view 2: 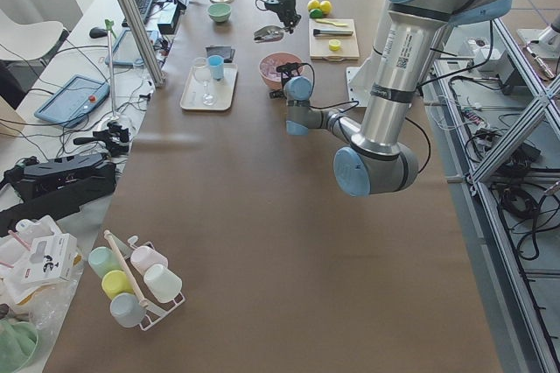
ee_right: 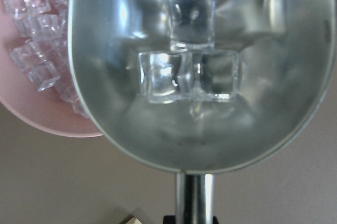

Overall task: Put ice in cup with scoop
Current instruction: 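Lift the loaded scoop toward the tray while the left arm draws back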

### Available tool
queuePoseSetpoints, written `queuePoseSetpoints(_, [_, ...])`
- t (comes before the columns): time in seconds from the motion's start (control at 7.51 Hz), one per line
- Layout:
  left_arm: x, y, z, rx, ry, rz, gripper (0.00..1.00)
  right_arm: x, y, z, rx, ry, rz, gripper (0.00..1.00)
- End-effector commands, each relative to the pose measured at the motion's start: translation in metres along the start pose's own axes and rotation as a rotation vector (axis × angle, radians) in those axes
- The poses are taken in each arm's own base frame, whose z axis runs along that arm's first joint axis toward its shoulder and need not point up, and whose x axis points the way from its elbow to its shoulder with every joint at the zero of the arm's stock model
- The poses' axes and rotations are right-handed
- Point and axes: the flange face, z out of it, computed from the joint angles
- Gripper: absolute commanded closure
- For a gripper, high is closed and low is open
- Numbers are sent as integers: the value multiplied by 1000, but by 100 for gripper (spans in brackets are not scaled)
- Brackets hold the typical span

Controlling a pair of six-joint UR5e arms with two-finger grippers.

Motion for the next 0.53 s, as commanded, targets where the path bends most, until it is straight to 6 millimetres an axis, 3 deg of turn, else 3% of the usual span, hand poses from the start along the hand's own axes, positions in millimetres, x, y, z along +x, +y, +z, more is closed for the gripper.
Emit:
queuePoseSetpoints(0.0, [-18, 3, -17, -15, 32, -3, 2, 23, 4, -1, 11, 50, 419, 100])
queuePoseSetpoints(0.27, [-20, 7, -20, -22, 29, -5, 2, 11, 6, -5, -22, -39, 788, 100])
queuePoseSetpoints(0.4, [-25, 13, -27, -30, 19, -8, 2, 12, 7, -8, -36, -63, 838, 100])
